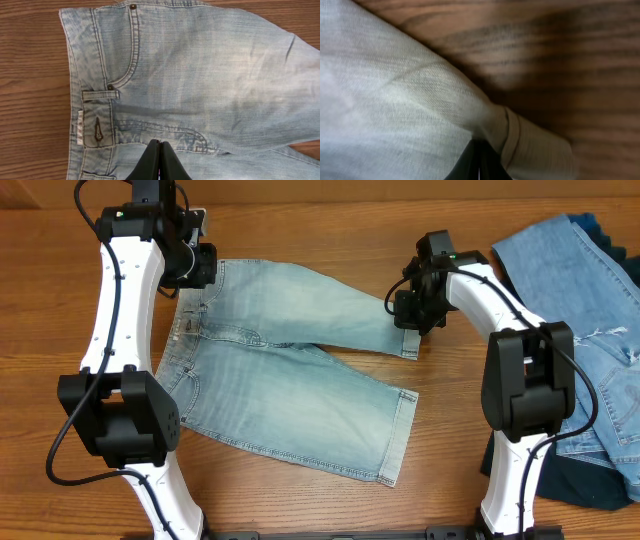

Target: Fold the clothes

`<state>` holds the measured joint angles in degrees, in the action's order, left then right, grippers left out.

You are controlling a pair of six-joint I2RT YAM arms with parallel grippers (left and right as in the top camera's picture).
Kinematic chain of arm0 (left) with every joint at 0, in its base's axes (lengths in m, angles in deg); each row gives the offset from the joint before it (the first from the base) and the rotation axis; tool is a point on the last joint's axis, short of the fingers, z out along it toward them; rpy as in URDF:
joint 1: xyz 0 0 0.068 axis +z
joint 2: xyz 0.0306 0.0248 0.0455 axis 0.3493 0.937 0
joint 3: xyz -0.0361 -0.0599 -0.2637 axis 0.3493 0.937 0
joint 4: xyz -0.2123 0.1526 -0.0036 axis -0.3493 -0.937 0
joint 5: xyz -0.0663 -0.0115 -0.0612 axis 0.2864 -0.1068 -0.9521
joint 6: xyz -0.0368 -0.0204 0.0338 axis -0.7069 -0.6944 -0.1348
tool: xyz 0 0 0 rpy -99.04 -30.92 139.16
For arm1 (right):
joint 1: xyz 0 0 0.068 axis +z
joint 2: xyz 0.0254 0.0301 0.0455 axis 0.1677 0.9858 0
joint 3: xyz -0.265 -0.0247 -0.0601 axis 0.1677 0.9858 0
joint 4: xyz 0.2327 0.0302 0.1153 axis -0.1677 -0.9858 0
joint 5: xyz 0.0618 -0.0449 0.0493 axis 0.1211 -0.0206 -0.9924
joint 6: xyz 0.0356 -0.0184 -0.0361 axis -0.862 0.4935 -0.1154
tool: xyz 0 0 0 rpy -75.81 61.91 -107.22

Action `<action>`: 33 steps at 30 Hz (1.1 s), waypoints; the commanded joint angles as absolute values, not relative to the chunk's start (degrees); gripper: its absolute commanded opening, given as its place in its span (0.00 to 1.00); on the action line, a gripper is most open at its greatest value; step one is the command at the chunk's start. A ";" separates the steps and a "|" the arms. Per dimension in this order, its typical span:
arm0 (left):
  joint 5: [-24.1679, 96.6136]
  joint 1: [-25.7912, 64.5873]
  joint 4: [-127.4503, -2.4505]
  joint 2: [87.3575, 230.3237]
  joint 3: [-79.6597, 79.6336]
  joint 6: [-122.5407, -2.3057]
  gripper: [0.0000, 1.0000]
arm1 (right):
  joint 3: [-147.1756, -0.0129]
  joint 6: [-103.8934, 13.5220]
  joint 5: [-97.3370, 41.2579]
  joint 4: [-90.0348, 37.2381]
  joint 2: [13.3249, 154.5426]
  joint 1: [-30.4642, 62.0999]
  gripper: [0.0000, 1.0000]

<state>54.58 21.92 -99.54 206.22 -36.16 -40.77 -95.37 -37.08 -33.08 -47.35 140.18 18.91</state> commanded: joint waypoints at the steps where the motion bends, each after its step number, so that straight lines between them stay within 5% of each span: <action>1: 53.66 21.38 -99.82 205.04 -36.49 -39.66 0.04 | -95.29 -37.27 -30.26 -44.07 144.12 18.98 0.04; 9: 53.69 21.38 -100.13 205.04 -36.49 -43.55 0.04 | -95.59 -37.23 -25.62 -32.33 150.28 16.16 0.04; 19: 53.71 21.38 -100.06 205.04 -36.49 -43.51 0.04 | -113.36 -38.80 -28.03 -56.90 134.98 18.95 0.04; 33: 53.69 21.38 -99.56 205.04 -36.49 -42.89 0.04 | -85.17 -38.30 -29.69 -37.80 138.70 25.03 0.04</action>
